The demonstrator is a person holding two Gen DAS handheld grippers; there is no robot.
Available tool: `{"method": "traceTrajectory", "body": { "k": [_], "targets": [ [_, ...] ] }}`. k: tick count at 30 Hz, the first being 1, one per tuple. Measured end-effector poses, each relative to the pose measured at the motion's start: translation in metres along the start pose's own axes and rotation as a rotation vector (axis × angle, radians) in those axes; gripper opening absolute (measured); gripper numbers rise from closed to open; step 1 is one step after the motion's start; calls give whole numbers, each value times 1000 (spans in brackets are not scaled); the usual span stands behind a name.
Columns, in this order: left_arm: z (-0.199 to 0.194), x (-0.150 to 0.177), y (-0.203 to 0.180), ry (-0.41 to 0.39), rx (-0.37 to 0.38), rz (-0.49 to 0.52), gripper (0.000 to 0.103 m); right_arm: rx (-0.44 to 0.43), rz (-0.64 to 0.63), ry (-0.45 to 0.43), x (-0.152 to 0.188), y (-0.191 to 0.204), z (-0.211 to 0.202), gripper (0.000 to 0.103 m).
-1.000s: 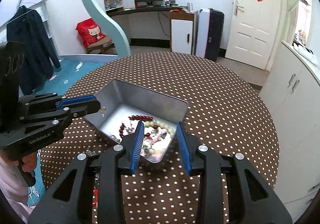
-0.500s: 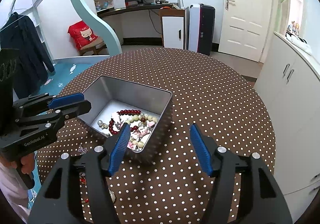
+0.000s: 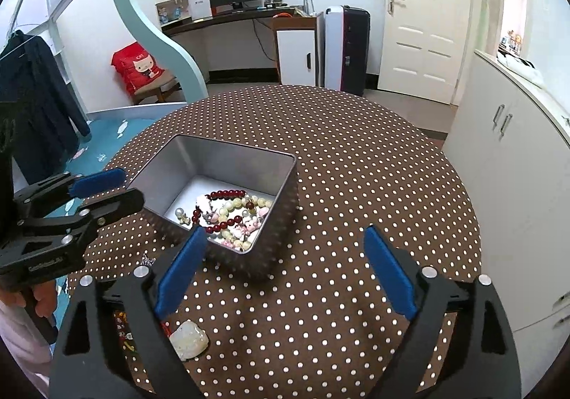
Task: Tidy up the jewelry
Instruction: 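Move the right tool back to the silver chains and grasp them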
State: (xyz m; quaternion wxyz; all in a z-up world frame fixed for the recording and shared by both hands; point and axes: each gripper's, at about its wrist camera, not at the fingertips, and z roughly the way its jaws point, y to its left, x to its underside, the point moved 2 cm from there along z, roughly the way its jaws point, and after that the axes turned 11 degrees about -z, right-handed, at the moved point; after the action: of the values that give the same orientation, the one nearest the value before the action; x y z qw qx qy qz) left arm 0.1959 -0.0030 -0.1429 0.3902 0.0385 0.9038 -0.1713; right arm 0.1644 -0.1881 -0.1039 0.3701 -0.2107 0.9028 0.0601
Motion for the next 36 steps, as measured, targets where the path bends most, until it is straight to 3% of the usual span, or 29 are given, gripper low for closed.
{"method": "traceTrajectory", "body": {
  "k": [4, 18, 23, 29, 31, 36],
  "targets": [
    [-15, 7, 5, -21, 6, 2, 72, 13, 8, 11, 5, 4, -4, 94],
    [-44, 41, 51, 0, -67, -74, 86, -138, -151, 6, 6, 75, -2, 94],
    [-46, 53, 67, 21, -86, -107, 88, -186, -228, 52, 6, 104, 18, 78],
    [-47, 62, 86, 39, -101, -152, 88, -243, -255, 104, 11, 124, 34, 48],
    [-48, 64, 91, 40, -103, -158, 88, -269, -248, 129, 11, 129, 40, 32],
    [-48, 68, 101, 47, -110, -183, 88, -290, -258, 170, 10, 138, 49, 22]
  ]
}}
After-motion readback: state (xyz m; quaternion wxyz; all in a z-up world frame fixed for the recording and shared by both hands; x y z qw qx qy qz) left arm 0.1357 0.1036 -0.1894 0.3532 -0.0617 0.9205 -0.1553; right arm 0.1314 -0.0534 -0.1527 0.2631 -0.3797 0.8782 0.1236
